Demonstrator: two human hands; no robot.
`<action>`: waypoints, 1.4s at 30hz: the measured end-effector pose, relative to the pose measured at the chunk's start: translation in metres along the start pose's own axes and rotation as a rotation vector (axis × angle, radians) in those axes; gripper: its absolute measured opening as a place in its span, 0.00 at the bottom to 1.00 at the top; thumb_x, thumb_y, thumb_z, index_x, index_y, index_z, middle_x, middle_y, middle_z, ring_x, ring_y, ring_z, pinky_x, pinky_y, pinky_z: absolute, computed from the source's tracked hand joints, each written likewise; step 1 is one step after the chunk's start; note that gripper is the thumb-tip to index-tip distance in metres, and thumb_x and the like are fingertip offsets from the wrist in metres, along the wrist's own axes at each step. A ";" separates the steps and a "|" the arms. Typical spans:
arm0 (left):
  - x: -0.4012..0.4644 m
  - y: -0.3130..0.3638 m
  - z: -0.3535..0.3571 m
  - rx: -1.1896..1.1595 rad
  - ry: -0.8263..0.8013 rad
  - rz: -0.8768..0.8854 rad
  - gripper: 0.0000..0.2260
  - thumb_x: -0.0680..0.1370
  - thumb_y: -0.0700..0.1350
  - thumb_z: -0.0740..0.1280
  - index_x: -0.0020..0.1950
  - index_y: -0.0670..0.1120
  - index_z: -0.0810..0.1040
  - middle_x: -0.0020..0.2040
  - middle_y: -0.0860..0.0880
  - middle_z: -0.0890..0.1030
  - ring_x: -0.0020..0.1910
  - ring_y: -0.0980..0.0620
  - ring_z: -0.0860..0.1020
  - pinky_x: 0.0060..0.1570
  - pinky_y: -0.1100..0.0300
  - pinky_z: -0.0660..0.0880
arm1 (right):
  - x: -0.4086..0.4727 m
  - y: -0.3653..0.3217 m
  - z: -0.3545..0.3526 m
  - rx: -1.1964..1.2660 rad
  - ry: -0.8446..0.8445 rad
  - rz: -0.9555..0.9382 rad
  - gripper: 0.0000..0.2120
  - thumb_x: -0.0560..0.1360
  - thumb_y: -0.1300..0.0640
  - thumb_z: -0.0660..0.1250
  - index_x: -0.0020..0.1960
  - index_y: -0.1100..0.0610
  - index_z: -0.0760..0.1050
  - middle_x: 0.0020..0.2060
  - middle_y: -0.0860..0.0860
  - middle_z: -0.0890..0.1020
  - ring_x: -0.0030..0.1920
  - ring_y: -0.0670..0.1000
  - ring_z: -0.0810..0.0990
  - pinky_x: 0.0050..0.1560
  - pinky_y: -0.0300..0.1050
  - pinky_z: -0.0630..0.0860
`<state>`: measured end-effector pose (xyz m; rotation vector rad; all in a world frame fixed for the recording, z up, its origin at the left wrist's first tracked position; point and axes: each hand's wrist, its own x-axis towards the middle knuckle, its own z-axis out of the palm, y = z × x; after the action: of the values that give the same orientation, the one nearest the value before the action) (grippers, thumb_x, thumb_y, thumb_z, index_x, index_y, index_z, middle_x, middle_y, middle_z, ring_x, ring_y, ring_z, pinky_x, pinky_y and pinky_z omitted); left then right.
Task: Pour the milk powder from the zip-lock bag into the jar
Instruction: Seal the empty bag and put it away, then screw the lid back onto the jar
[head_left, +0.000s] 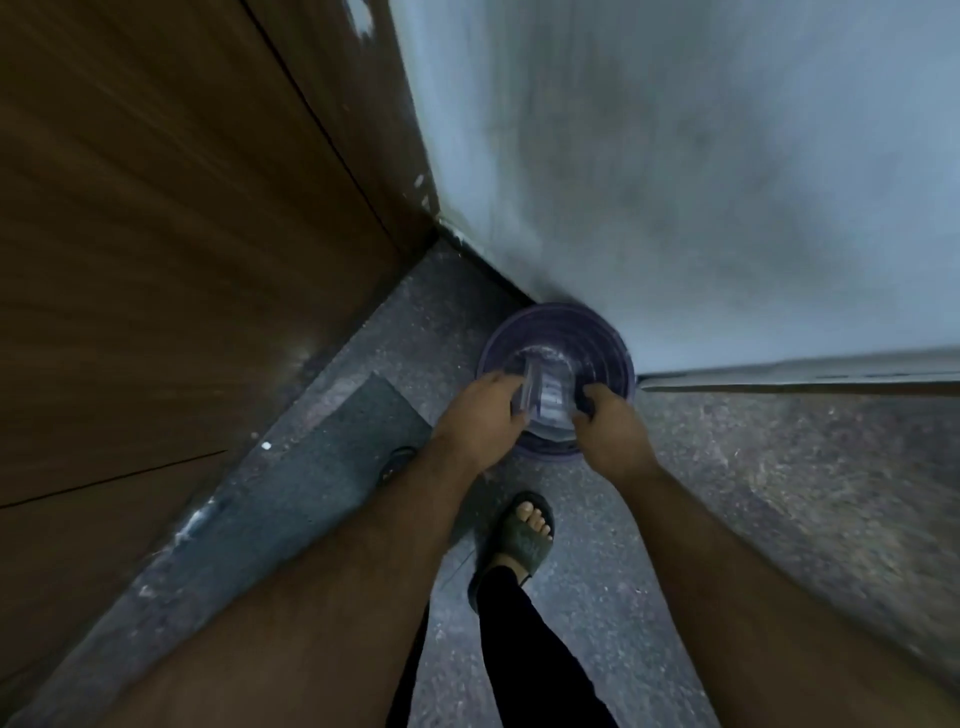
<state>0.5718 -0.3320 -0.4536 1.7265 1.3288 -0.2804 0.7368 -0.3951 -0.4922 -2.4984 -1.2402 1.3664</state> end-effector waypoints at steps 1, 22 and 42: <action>-0.019 0.008 -0.017 0.015 -0.005 0.001 0.21 0.81 0.46 0.66 0.73 0.44 0.70 0.72 0.43 0.72 0.69 0.43 0.71 0.65 0.53 0.69 | -0.017 -0.013 -0.014 -0.028 -0.011 -0.032 0.21 0.81 0.59 0.63 0.72 0.62 0.70 0.66 0.61 0.78 0.63 0.62 0.78 0.59 0.50 0.74; -0.325 0.028 -0.319 0.143 0.621 -0.033 0.25 0.80 0.51 0.64 0.77 0.50 0.65 0.78 0.49 0.65 0.77 0.49 0.62 0.74 0.52 0.63 | -0.271 -0.360 -0.171 -0.357 0.183 -0.875 0.27 0.79 0.49 0.67 0.75 0.57 0.69 0.73 0.56 0.72 0.73 0.57 0.69 0.74 0.51 0.66; -0.463 -0.201 -0.487 -0.075 1.212 -0.169 0.19 0.80 0.47 0.65 0.71 0.48 0.73 0.67 0.52 0.76 0.66 0.52 0.74 0.65 0.56 0.71 | -0.346 -0.659 -0.010 -0.209 0.020 -1.185 0.22 0.77 0.51 0.69 0.70 0.53 0.73 0.66 0.50 0.78 0.68 0.51 0.74 0.66 0.47 0.72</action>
<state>0.0554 -0.2623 0.0168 1.7280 2.2680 0.8606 0.2296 -0.1706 0.0043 -1.2579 -2.3123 0.8623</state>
